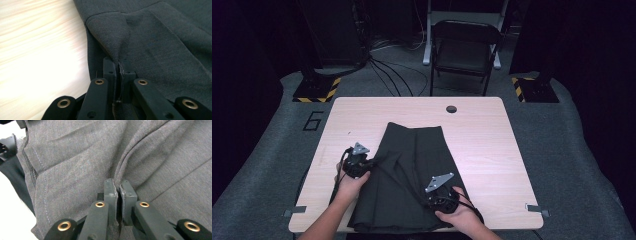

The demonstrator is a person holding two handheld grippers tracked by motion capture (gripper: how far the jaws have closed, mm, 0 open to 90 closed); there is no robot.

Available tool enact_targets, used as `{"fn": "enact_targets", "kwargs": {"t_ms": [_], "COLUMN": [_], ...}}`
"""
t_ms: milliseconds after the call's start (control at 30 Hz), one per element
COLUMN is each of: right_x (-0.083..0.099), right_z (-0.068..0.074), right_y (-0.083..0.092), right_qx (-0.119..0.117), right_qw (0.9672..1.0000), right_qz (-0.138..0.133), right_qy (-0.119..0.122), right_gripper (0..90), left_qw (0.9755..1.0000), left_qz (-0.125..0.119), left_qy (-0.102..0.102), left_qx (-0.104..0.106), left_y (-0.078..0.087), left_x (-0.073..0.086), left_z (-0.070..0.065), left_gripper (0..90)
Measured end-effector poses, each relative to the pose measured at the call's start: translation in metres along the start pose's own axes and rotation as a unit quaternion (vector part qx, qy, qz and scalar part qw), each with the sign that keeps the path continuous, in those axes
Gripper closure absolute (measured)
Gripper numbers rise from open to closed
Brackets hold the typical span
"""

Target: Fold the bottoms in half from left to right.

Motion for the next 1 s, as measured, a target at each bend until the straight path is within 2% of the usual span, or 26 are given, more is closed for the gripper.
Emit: {"fn": "enact_targets", "kwargs": {"t_ms": [100,167,233,367,433,467,500,600,633,700,833,933,1000], "right_x": [-0.014,-0.022,-0.026,-0.032,-0.033,-0.033,-0.032,-0.032,-0.033,-0.032,-0.030,-0.030,-0.030], "right_z": [0.004,0.006,0.009,0.014,0.014,0.015,0.015,0.015,0.017,0.017,0.019,0.018,0.018], "right_y": [-0.012,-0.019,-0.024,-0.034,-0.037,-0.037,-0.037,-0.035,-0.035,-0.033,-0.033,-0.032,-0.032], "right_qx": [-0.012,-0.015,-0.020,-0.031,-0.029,-0.029,-0.026,-0.025,-0.026,-0.025,-0.018,-0.013,-0.011], "right_qw": [0.9997,0.9993,0.9988,0.9981,0.9982,0.9983,0.9984,0.9978,0.9974,0.9977,0.9982,0.9983,0.9979], "right_qz": [-0.018,-0.031,-0.038,-0.046,-0.047,-0.045,-0.045,-0.055,-0.058,-0.057,-0.054,-0.055,-0.062], "right_qy": [-0.015,-0.016,-0.023,-0.029,-0.024,-0.024,-0.022,-0.025,-0.035,-0.026,-0.019,-0.014,-0.013], "right_gripper": [85.4,85.3,85.1,85.0,84.6,84.1,83.2,79.3,78.1,76.2,73.5,72.4,72.0], "left_qw": [0.9998,0.9995,0.9990,0.9989,0.9990,0.9991,0.9990,0.9983,0.9983,0.9982,0.9988,0.9991,0.9991], "left_qz": [0.008,0.012,0.013,0.018,0.014,0.008,0.006,-0.018,-0.021,-0.031,-0.034,-0.025,-0.026], "left_qy": [0.005,0.018,0.030,0.032,0.035,0.028,0.031,0.046,0.046,0.047,0.033,0.035,0.033], "left_qx": [-0.016,-0.022,-0.031,-0.029,-0.023,-0.030,-0.030,-0.032,-0.028,-0.022,-0.010,0.001,0.000], "left_y": [0.006,0.008,0.009,0.010,0.010,0.010,0.011,0.012,0.011,0.009,0.000,-0.012,-0.022], "left_x": [0.010,0.016,0.020,0.023,0.019,0.016,0.013,-0.006,-0.012,-0.025,-0.042,-0.049,-0.055], "left_z": [0.018,0.030,0.038,0.045,0.043,0.044,0.043,0.038,0.035,0.027,0.011,-0.003,-0.011], "left_gripper": [86.2,86.2,86.2,85.8,83.1,80.8,76.7,66.1,65.0,62.4,58.6,55.7,53.8]}}
Point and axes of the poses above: each handheld gripper's, and its own axes: y roughly backward along the jaws, x roughly out of its underside, z roughly to its left, the point moved 9 cm from there along -y, roughly forward along the jaws, and after that the axes turned 11 degrees about -x, right-handed, at the moved point
